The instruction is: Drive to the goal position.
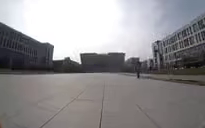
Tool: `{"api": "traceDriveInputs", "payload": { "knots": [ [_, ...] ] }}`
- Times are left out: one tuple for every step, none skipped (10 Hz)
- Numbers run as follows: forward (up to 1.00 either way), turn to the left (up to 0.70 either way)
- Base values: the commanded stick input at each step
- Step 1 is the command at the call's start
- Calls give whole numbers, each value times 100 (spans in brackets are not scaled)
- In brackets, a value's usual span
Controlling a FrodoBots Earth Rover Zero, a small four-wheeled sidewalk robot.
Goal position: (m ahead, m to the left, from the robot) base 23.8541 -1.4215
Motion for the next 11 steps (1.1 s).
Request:
{"api": "traceDriveInputs", "payload": {
  "knots": [
    [100,0],
    [100,0],
    [100,0],
    [100,0],
    [100,0],
    [100,0],
    [100,0],
    [100,0],
    [100,0],
    [100,0],
    [100,0]
  ]
}}
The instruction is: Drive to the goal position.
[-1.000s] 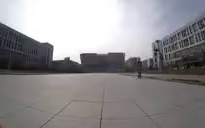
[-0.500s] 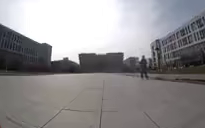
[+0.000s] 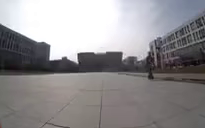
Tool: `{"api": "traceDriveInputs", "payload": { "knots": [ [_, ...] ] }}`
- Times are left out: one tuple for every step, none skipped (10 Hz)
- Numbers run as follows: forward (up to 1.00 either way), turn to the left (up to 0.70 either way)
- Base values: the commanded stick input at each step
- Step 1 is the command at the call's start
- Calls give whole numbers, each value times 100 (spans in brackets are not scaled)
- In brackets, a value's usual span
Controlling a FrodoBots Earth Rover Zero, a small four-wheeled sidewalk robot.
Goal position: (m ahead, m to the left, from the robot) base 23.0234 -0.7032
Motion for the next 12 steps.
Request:
{"api": "traceDriveInputs", "payload": {
  "knots": [
    [100,0],
    [100,0],
    [100,0],
    [100,0],
    [100,0],
    [100,0],
    [100,0],
    [100,0],
    [100,0],
    [100,0],
    [100,0],
    [100,0]
  ]
}}
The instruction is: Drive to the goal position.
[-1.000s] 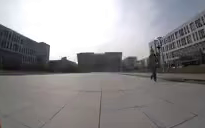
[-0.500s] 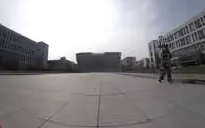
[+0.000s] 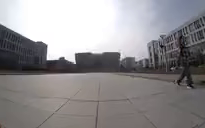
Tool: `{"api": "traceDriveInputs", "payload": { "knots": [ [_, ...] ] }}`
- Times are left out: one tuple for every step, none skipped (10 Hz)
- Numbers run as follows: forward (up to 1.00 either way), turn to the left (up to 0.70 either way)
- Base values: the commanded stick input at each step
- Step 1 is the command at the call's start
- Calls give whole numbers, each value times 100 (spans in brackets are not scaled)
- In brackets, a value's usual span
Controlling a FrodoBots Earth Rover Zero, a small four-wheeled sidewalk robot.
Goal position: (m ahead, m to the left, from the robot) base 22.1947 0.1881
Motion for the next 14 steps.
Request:
{"api": "traceDriveInputs", "payload": {
  "knots": [
    [100,0],
    [100,0],
    [100,0],
    [100,0],
    [100,0],
    [100,0],
    [100,0],
    [100,1],
    [100,22],
    [100,34],
    [100,40],
    [100,40],
    [100,38],
    [100,3]
  ]
}}
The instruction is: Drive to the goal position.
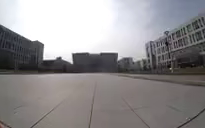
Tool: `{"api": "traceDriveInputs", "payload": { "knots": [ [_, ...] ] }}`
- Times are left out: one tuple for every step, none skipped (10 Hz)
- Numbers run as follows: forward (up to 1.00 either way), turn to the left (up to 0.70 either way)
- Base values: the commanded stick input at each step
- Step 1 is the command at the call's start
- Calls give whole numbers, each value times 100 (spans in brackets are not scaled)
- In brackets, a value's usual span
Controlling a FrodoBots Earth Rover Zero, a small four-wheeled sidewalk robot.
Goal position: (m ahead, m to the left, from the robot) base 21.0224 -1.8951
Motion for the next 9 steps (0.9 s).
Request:
{"api": "traceDriveInputs", "payload": {
  "knots": [
    [100,0],
    [100,0],
    [100,0],
    [100,0],
    [100,0],
    [100,0],
    [100,0],
    [100,0],
    [100,0]
  ]
}}
